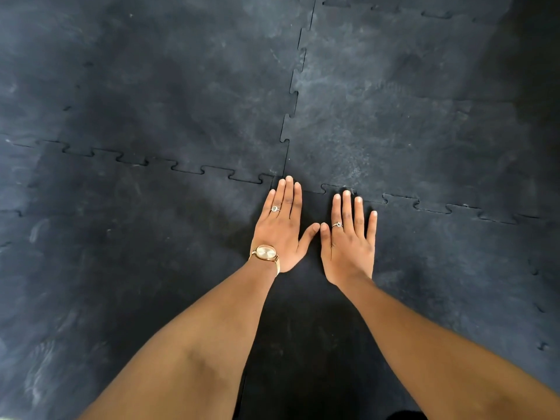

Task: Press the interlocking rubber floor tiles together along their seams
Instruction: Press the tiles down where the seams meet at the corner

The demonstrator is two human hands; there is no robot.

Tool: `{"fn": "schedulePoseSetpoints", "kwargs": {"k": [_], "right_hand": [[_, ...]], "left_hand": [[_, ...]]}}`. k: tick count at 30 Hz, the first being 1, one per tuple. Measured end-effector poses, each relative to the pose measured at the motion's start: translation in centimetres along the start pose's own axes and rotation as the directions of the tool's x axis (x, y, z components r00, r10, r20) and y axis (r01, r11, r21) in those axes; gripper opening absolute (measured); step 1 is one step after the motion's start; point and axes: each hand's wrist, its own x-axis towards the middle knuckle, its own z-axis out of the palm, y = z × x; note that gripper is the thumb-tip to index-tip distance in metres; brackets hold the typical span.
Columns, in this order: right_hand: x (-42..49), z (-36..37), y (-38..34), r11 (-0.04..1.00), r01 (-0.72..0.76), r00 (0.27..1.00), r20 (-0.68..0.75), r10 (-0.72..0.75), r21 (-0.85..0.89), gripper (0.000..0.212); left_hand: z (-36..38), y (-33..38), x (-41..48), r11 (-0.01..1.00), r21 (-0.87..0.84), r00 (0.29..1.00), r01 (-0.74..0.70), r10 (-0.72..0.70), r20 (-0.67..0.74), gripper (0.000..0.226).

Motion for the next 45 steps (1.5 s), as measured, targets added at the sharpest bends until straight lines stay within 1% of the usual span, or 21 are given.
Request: {"fn": "schedulePoseSetpoints", "kwargs": {"k": [6, 8, 11, 14, 17, 20, 22, 26, 30, 35, 40, 42, 43, 45], "right_hand": [[-0.2, 0.4, 0.1, 1.0, 0.004, 0.999, -0.038, -0.005, -0.01, 0.062], [-0.1, 0.3, 0.1, 1.0, 0.006, 0.999, -0.047, -0.007, -0.005, 0.062], [-0.4, 0.1, 0.1, 1.0, 0.015, 0.998, -0.056, -0.015, 0.0, 0.06], [-0.5, -0.1, 0.0, 1.0, 0.023, 0.999, -0.047, -0.023, 0.001, 0.059], [-1.1, -0.2, -0.6, 0.999, -0.033, 0.999, -0.039, 0.034, 0.025, 0.058], [-3.0, 0.5, -1.8, 0.989, -0.137, 0.99, -0.035, 0.139, 0.063, 0.058], [-3.8, 0.7, -2.2, 0.984, -0.16, 0.985, -0.058, 0.165, 0.071, 0.058], [-3.6, 1.4, -2.2, 0.984, -0.174, 0.981, -0.079, 0.177, 0.035, 0.059], [-3.6, 1.4, -2.3, 0.982, -0.187, 0.98, -0.07, 0.188, 0.017, 0.059], [-3.6, 1.3, -2.2, 0.981, -0.194, 0.98, -0.043, 0.193, -0.003, 0.06], [-3.6, 1.3, -2.2, 0.982, -0.187, 0.981, -0.048, 0.186, -0.016, 0.061], [-3.7, 1.0, -2.2, 0.981, -0.192, 0.981, -0.025, 0.192, -0.004, 0.061], [-3.7, 0.9, -2.4, 0.981, -0.194, 0.981, -0.009, 0.194, 0.0, 0.061], [-3.9, 0.7, -2.3, 0.984, -0.177, 0.984, -0.005, 0.177, -0.003, 0.061]], "left_hand": [[0.0, 0.0, -0.4, 1.0, 0.016, 1.0, 0.007, -0.006, -0.023, 0.08], [0.0, 0.2, -0.4, 0.999, 0.037, 0.999, 0.011, -0.01, -0.035, 0.076], [0.1, 0.7, -1.4, 0.999, 0.025, 0.998, 0.033, -0.031, -0.049, 0.07], [0.7, 1.0, -4.6, 1.0, -0.001, 0.999, -0.001, 0.001, -0.043, 0.075], [1.1, 1.4, -8.1, 1.0, -0.002, 0.999, -0.024, 0.024, -0.021, 0.078], [1.1, 1.8, -9.4, 1.0, -0.006, 1.0, -0.023, 0.022, -0.019, 0.073], [1.1, 1.7, -9.2, 0.998, -0.039, 0.999, -0.041, 0.039, -0.028, 0.068], [1.6, 1.4, -9.0, 0.996, -0.089, 0.997, -0.032, 0.026, -0.073, 0.066], [1.5, 1.7, -8.8, 0.994, -0.109, 0.998, -0.021, 0.015, -0.053, 0.066], [1.8, 1.6, -8.8, 0.996, -0.094, 0.999, -0.011, 0.008, -0.032, 0.066], [1.6, 1.5, -9.0, 0.996, -0.088, 0.999, -0.018, 0.013, -0.051, 0.064], [1.6, 1.6, -9.1, 0.996, -0.087, 0.998, -0.03, 0.024, -0.064, 0.064], [1.6, 1.7, -9.1, 0.997, -0.078, 0.998, -0.02, 0.015, -0.066, 0.065], [1.7, 2.0, -9.8, 0.995, -0.074, 0.994, 0.066, -0.072, -0.078, 0.067]]}}
